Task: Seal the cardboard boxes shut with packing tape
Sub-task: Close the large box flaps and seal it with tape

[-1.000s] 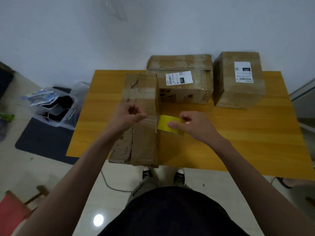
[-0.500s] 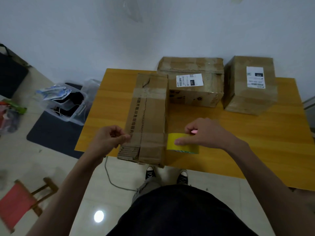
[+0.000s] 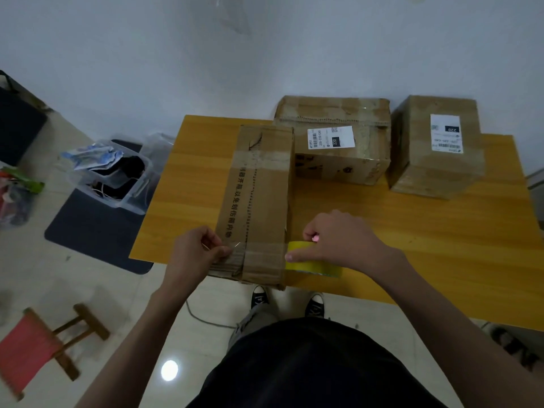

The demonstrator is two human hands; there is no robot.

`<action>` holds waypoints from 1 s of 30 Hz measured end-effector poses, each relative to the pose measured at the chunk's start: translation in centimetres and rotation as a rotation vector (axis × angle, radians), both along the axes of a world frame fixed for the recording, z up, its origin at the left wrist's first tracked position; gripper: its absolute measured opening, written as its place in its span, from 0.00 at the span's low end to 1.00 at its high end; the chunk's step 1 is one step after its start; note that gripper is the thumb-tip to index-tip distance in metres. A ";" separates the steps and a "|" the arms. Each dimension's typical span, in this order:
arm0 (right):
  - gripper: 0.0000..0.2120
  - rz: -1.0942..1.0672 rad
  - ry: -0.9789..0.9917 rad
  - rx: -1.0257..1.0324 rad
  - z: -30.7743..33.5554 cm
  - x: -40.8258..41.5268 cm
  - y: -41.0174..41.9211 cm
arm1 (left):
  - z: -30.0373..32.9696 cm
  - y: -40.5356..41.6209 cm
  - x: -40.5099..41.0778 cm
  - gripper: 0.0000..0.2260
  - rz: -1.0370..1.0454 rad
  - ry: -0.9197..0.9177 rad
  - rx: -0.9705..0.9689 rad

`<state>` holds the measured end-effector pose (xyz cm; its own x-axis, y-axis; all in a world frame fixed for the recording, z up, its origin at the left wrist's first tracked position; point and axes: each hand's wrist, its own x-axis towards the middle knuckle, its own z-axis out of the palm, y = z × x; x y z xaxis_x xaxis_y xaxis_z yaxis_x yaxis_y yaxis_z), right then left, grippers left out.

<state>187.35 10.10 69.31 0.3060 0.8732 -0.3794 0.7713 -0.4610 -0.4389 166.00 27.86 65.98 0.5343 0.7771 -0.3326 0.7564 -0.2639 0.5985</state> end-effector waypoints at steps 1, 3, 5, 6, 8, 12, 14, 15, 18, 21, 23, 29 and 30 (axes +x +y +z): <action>0.28 0.003 -0.003 -0.001 0.0 0.0 0.1 | 0.0 0.0 -0.1 0.09 0.001 0.001 0.012; 0.28 0.009 -0.018 -0.002 0.0 -0.1 0.2 | 0.0 -0.1 -0.2 0.09 0.004 -0.001 0.026; 0.28 0.016 -0.025 -0.008 -0.1 -0.1 0.1 | -0.1 -0.3 -0.1 0.10 -0.009 -0.003 0.060; 0.28 0.016 -0.018 -0.013 -0.2 -0.1 0.1 | -0.1 -0.4 0.0 0.11 -0.027 0.004 0.091; 0.28 0.017 -0.005 -0.029 -0.7 -0.2 0.1 | -0.2 -0.5 0.1 0.13 -0.079 0.046 0.165; 0.28 0.019 0.029 -0.040 -2.2 0.4 -0.2 | -0.4 0.8 -0.5 0.27 -0.131 0.190 0.263; 0.28 0.019 0.096 -0.023 -3.2 0.9 -0.5 | -0.4 1.3 -0.8 0.32 -0.110 0.155 0.216; 0.27 0.024 0.145 -0.015 -3.7 1.1 -0.6 | -0.4 1.1 -0.7 0.34 -0.111 0.128 0.205; 0.23 0.028 0.275 0.015 -4.9 1.2 -0.8 | -0.4 -0.5 1.3 0.44 -0.147 0.116 0.200; 0.19 0.010 0.357 0.041 -5.3 1.2 -0.8 | -0.6 -2.5 4.9 0.55 -0.124 0.248 0.113; 0.17 0.021 0.326 0.034 -5.3 1.2 -0.6 | -1.4 -3.2 6.9 0.59 -0.154 0.333 0.112; 0.22 0.021 0.359 0.106 -5.7 0.3 -0.2 | -3.2 -1.2 6.7 0.57 -0.110 0.306 0.142; 0.25 0.020 0.386 0.128 -5.8 -0.1 0.0 | -3.1 -0.5 6.2 0.55 -0.091 0.296 0.128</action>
<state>187.26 10.08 63.52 0.1447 0.9253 -0.3505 0.5473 -0.3700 -0.7507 172.19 27.31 62.87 0.4985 0.7760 -0.3865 0.8622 -0.3975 0.3139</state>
